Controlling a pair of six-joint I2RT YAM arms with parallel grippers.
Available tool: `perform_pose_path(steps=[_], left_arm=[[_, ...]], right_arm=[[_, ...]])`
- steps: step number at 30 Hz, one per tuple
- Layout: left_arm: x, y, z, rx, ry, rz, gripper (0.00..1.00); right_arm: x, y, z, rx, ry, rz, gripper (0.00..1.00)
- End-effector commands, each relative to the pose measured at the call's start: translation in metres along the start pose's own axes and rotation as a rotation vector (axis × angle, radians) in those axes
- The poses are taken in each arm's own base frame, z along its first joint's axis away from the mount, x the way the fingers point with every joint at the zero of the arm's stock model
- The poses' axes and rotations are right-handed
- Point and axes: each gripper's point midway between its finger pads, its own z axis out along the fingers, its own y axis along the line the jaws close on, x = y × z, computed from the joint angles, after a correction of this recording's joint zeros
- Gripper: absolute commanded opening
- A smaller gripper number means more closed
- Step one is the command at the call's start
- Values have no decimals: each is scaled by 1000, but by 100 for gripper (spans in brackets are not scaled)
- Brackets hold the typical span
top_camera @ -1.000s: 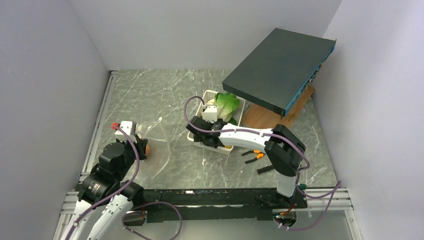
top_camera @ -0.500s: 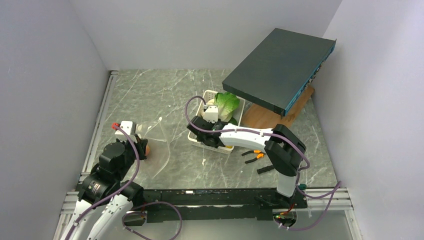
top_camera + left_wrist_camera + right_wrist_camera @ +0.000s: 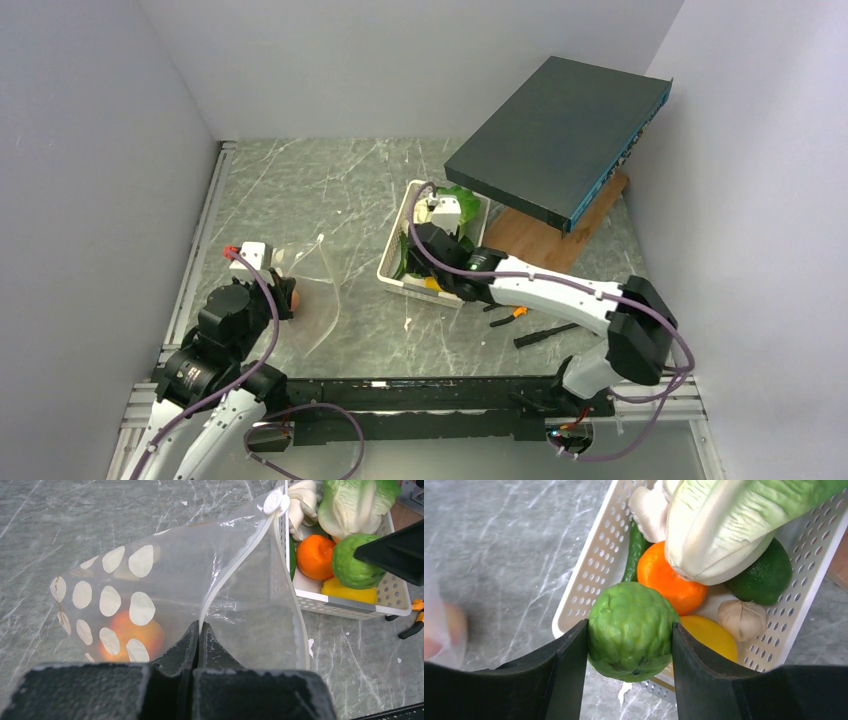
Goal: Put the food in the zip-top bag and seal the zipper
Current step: Pick up the fake vegetable from the bin, then place the fake vegetable in the zipper food storage bag.
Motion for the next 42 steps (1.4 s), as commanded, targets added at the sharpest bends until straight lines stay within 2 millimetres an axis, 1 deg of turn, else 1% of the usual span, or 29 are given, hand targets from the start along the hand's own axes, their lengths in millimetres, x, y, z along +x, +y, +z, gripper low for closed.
perform_pose_path(steps=[1, 4, 6, 10, 13, 15, 20, 22, 24, 26, 27, 28, 31, 38, 40, 42], left_arm=[[-15, -7, -1, 29, -46, -11, 0], [-15, -6, -2, 25, -48, -14, 0], [-15, -6, -1, 25, -47, -13, 0], [-14, -7, -1, 28, -43, -10, 0], [-14, -6, -1, 23, -42, -14, 0], [-14, -6, -1, 24, -44, -12, 0], [-14, -6, -1, 24, -41, -12, 0], [-14, -6, -1, 22, -42, -12, 0], [-14, -6, -1, 22, -44, -13, 0], [-15, -6, -2, 22, -45, -13, 0], [-14, -6, -2, 21, -44, -15, 0], [-14, -5, -2, 20, -44, -14, 0], [-15, -5, -2, 20, -48, -16, 0], [-14, -5, -2, 17, -43, -15, 0], [-14, -5, -2, 17, -43, -16, 0], [-15, -5, -2, 18, -47, -16, 0]], right_arm=[[-25, 35, -25, -270, -97, -33, 0], [-31, 66, -58, -483, -166, -68, 0], [-33, 86, -82, -580, -219, -103, 0], [-25, 127, -131, -749, -314, -232, 0], [-16, 156, -157, -863, -323, -282, 0], [-10, 169, -165, -913, -319, -297, 0], [2, 197, -174, -985, -301, -334, 0], [3, 208, -179, -1016, -299, -338, 0], [8, 217, -179, -1025, -285, -355, 0], [16, 224, -173, -1018, -269, -373, 0], [17, 227, -171, -1012, -265, -377, 3], [18, 228, -167, -997, -259, -374, 8], [24, 231, -154, -946, -234, -382, 19], [32, 231, -132, -851, -208, -400, 43], [34, 229, -125, -822, -203, -405, 51], [35, 229, -122, -810, -203, -411, 62]])
